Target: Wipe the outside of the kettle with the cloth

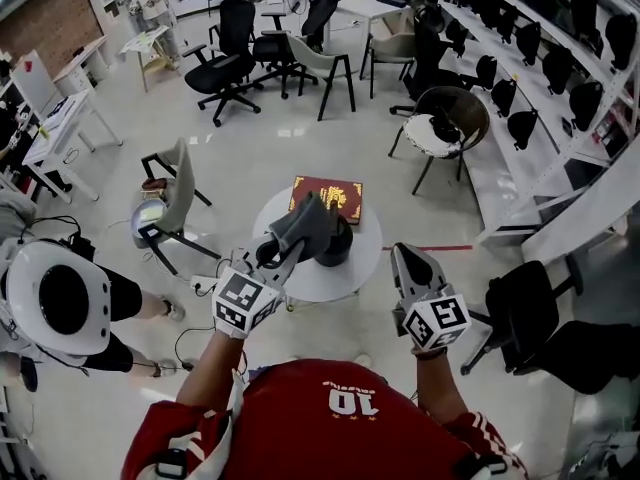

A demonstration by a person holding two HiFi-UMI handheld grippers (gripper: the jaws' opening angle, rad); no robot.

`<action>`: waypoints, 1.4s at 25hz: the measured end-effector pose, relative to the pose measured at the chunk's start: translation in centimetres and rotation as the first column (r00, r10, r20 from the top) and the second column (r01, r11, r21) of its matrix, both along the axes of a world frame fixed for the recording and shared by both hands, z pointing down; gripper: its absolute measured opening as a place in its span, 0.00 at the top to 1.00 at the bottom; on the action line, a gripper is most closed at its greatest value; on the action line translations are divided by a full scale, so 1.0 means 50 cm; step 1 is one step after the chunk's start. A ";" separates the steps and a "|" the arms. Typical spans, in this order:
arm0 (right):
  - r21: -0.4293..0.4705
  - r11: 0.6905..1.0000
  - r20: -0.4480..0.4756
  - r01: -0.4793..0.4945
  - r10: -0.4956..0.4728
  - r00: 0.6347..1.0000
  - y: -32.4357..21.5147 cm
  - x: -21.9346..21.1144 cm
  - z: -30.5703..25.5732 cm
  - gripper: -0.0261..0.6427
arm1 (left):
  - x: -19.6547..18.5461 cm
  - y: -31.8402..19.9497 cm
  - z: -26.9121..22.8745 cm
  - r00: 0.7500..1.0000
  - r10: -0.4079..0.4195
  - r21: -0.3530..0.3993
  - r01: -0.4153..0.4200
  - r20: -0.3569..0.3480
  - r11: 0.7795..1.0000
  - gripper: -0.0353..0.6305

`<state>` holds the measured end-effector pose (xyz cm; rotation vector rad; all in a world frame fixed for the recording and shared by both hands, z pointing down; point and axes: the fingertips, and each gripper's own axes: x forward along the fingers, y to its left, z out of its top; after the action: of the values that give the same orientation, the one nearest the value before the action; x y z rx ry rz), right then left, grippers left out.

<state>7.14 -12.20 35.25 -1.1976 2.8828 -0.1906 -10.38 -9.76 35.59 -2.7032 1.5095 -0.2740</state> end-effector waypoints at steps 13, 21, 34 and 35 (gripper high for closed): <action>0.045 0.996 -0.088 -0.072 0.076 0.993 -0.005 0.027 -0.020 0.94 | -0.053 0.044 -0.037 0.999 -0.054 0.062 0.053 0.008 0.997 0.88; 0.058 0.995 -0.101 -0.085 0.090 0.991 -0.005 0.035 -0.029 0.94 | -0.055 0.030 -0.041 0.998 -0.061 0.068 0.060 0.002 0.996 0.88; 0.051 0.993 -0.093 -0.105 0.109 0.990 0.001 0.047 -0.023 0.94 | -0.049 0.031 -0.037 0.999 -0.052 0.052 0.052 0.002 0.997 0.88; 0.052 0.993 -0.092 -0.105 0.110 0.990 0.001 0.047 -0.023 0.94 | -0.049 0.030 -0.036 0.999 -0.052 0.053 0.052 0.001 0.997 0.88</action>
<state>9.49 -12.15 34.09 -1.3863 2.8732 -0.0654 -12.83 -8.25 33.81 -2.6260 1.5652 -0.2352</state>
